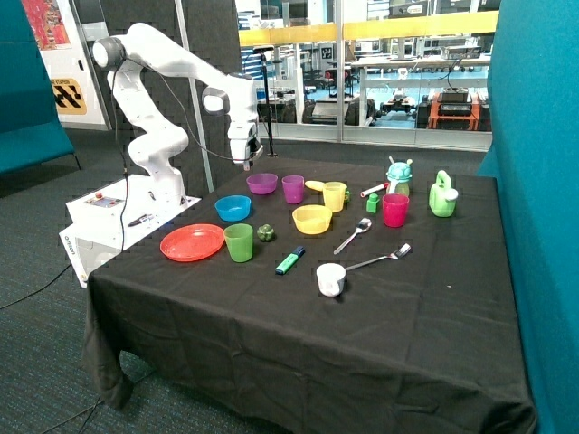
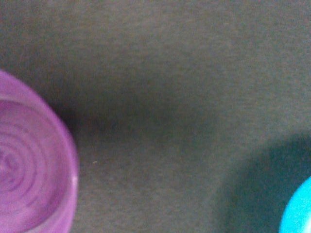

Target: Stack the bowls

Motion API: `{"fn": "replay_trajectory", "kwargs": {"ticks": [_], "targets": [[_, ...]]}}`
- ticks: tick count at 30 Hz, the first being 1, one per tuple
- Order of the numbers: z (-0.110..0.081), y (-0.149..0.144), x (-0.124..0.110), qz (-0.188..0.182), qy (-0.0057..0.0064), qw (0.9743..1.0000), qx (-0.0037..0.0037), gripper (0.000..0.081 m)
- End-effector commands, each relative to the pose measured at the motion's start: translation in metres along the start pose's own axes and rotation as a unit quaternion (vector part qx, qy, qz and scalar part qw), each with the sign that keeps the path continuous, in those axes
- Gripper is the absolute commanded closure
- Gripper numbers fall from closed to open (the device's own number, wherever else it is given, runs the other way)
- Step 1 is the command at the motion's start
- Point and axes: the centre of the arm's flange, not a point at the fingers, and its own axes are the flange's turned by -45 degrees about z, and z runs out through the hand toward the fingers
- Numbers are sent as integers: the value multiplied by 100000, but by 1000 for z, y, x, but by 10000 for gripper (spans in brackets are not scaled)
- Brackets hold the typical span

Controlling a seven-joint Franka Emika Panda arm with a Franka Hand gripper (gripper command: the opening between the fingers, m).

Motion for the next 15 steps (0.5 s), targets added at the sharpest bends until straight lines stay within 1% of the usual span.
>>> {"fn": "replay_trajectory", "kwargs": {"ticks": [1, 2, 4, 5, 7, 10, 11, 12, 13, 15], "targets": [[5, -29, 1, -3997, 35, 99920, 139, 528], [6, -33, 2, -4570, 36, 99895, 139, 529], [7, -38, 3, -5244, 37, 99862, 139, 574], [8, -40, 3, -5422, 37, 99853, 139, 580], [10, -44, 4, -5952, 38, 99823, 138, 548], [15, -47, 3, -6370, 38, 99797, 138, 562], [16, -48, 2, -6442, 38, 99792, 138, 516], [17, -48, 2, -6525, 38, 99787, 138, 536], [19, -49, 2, -6689, 39, 99776, 138, 512], [22, -51, 0, -7069, 39, 99750, 138, 509]]}}
